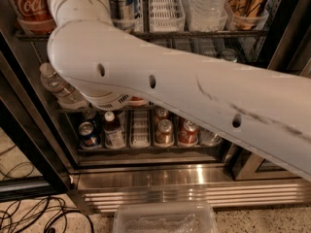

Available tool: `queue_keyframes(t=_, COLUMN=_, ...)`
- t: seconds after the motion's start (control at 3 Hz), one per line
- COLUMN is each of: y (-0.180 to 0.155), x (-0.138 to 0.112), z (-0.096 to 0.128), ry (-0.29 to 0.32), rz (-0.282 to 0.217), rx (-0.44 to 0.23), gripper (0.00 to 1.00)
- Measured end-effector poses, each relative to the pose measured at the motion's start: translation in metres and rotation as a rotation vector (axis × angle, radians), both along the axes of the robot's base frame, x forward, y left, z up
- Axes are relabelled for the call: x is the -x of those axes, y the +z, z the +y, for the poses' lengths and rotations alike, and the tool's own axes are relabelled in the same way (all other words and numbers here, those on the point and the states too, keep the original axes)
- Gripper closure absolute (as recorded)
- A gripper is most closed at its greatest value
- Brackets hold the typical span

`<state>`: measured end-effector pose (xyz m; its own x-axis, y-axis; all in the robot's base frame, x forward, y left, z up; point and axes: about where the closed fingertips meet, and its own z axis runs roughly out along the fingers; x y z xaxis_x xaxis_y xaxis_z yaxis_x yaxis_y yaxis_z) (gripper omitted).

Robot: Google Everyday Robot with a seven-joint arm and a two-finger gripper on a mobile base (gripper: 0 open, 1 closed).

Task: Pick 7up can from top shelf of fridge

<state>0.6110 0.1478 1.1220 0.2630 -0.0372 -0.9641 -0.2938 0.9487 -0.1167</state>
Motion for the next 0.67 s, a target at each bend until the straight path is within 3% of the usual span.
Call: queue_keyframes(t=0.67, y=0.016, x=0.018, z=-0.01, ry=0.038, rz=0.024, rx=0.007, gripper=1.0)
